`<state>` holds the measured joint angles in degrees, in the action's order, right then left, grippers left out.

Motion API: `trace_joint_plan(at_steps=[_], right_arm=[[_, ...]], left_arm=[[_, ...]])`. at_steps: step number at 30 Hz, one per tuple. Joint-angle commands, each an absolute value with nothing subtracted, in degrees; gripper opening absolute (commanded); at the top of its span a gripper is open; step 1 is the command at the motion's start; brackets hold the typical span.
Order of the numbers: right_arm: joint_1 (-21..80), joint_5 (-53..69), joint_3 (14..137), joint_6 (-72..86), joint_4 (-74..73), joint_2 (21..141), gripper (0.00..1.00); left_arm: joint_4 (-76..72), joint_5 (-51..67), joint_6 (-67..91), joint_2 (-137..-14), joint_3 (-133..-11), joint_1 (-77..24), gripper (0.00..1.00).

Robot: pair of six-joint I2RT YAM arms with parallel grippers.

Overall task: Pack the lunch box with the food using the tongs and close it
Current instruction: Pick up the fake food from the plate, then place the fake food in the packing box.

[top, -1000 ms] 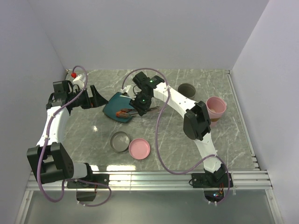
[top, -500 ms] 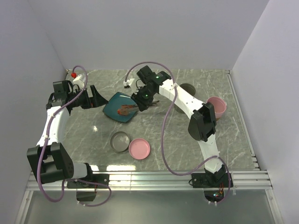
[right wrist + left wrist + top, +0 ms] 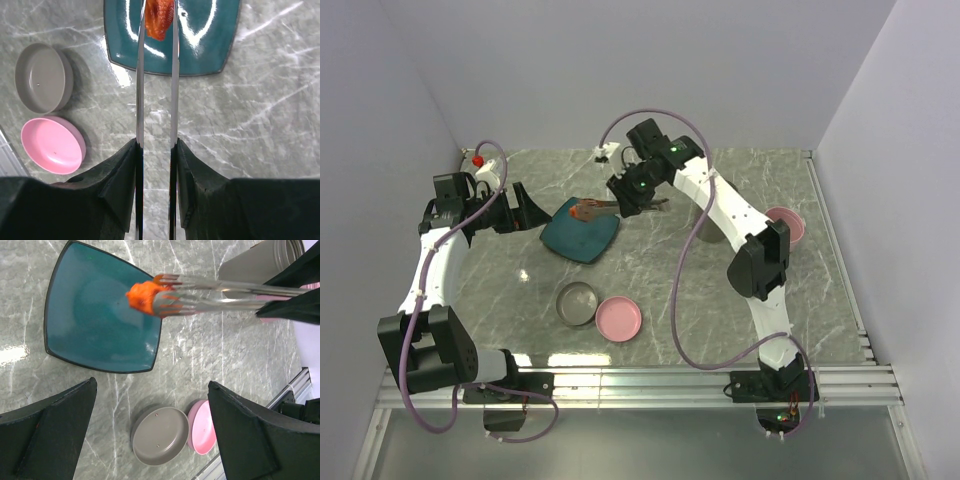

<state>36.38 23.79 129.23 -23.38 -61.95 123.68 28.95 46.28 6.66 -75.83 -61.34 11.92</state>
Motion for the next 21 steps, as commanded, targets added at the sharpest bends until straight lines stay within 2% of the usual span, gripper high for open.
trace_joint_plan(at_steps=[1, 9, 21], right_arm=[[34.37, 26.28, 131.23, -21.54, -61.61, 117.79, 0.28], [28.05, 28.82, 125.6, -20.65, -62.14, 108.91, 0.27], [10.65, 29.53, 111.2, -23.29, -66.0, 91.77, 0.27]], left_arm=[[27.95, 46.94, 5.27, -74.88, -62.67, 12.13, 0.99], [27.95, 46.67, 3.96, -74.97, -62.75, 11.95, 0.99], [27.34, 46.84, 3.95, -75.58, -63.37, 10.81, 0.99]])
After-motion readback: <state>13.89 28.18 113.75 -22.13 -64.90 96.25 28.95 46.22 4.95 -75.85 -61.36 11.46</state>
